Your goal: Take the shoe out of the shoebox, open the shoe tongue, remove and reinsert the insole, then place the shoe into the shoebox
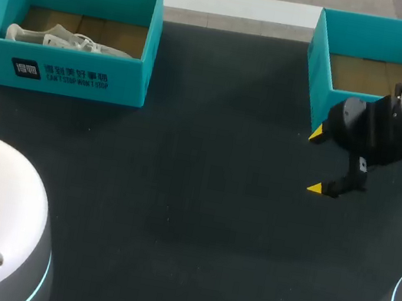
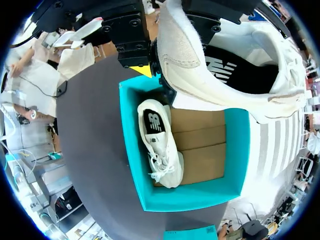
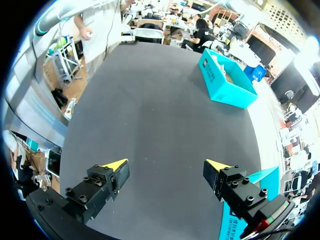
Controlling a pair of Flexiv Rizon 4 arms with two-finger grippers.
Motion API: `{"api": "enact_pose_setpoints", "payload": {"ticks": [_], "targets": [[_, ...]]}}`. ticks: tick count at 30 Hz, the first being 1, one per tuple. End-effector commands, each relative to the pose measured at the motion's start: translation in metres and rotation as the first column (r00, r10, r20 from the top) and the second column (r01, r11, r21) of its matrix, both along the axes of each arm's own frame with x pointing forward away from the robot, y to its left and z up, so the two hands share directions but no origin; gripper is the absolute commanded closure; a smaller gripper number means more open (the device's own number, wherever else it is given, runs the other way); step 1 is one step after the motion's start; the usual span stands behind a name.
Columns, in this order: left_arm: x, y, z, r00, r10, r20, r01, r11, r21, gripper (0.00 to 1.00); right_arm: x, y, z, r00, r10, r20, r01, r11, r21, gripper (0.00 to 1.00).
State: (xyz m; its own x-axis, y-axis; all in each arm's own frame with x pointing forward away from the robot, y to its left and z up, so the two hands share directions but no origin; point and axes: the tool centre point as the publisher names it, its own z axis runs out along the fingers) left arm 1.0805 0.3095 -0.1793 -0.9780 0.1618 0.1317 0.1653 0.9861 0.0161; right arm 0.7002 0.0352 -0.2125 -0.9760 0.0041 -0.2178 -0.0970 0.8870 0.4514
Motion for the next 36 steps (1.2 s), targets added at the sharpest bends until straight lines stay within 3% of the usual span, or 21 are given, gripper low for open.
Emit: {"api": "enact_pose_setpoints", "payload": {"ticks": [1, 5, 6, 10, 11, 36], "targets": [[0.004, 0.007, 0.004, 0.913, -0.405, -0.05, 0.407, 0.913, 0.039, 1.0, 0.0, 0.001, -0.001, 1.0, -0.003, 0.001, 0.003, 1.0, -0.003, 0.0], [0.006, 0.023, 0.004, 0.655, -0.755, -0.009, 0.75, 0.649, 0.129, 1.0, 0.0, 0.001, -0.001, 1.0, -0.003, 0.001, 0.003, 1.0, -0.003, 0.0], [0.007, 0.025, 0.004, 0.618, -0.786, 0.002, 0.777, 0.612, 0.147, 1.0, 0.0, 0.001, -0.001, 1.0, -0.003, 0.001, 0.003, 1.0, -0.003, 0.0], [0.019, 0.034, 0.007, 0.388, -0.921, -0.026, 0.893, 0.369, 0.257, 1.0, 0.0, 0.001, -0.001, 1.0, -0.003, 0.001, 0.003, 1.0, -0.003, 0.0], [0.021, 0.036, 0.008, 0.361, -0.932, -0.021, 0.9, 0.342, 0.269, 1.0, 0.0, 0.001, -0.001, 1.0, -0.003, 0.001, 0.003, 1.0, -0.003, 0.0], [0.021, 0.033, 0.004, 0.363, -0.931, -0.047, 0.899, 0.337, 0.281, 1.0, 0.0, 0.001, -0.001, 1.0, -0.003, 0.001, 0.003, 1.0, -0.003, 0.0]]}}
